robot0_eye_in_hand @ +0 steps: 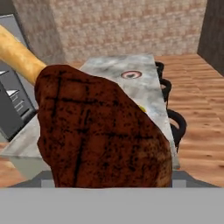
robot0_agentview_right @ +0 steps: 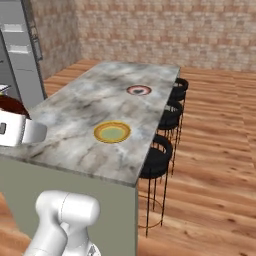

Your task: Transport the steak and lime to the fridge. Place the steak on the rack containing meat and place the lime on the rack containing the vegetable, ensuring meats and vegetables are on different racks.

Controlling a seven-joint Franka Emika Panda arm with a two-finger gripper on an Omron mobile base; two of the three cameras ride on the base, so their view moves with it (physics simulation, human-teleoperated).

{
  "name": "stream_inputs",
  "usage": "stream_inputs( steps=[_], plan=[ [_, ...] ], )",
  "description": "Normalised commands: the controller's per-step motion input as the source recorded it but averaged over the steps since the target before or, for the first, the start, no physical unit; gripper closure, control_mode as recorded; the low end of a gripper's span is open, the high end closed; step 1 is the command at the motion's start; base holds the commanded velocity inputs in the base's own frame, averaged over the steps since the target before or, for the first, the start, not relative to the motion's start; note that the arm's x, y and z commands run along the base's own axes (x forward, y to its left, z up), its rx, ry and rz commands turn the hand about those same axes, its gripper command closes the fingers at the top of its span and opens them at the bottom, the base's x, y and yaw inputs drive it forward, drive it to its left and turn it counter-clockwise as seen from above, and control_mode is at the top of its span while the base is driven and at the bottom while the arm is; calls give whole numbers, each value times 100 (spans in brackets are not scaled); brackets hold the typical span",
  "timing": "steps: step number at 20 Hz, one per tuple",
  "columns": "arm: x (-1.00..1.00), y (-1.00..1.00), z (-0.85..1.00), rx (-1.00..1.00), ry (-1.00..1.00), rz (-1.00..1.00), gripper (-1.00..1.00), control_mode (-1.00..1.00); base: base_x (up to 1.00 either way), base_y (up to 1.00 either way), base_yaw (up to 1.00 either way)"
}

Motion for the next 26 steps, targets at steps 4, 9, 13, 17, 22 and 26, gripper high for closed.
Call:
stream_inputs(
  steps=[4, 9, 13, 17, 22, 26],
  plan=[
    [0, 0, 0, 0, 0, 0, 100, 100, -29, 100, 2],
    [0, 0, 0, 0, 0, 0, 100, 100, -1, 100, 18],
    [0, 0, 0, 0, 0, 0, 100, 100, 0, 100, 23],
    [0, 0, 0, 0, 0, 0, 100, 100, 0, 100, 22],
    [0, 0, 0, 0, 0, 0, 100, 100, 12, 100, 7],
    [0, 0, 0, 0, 0, 0, 100, 100, 70, 100, 0]
  ],
)
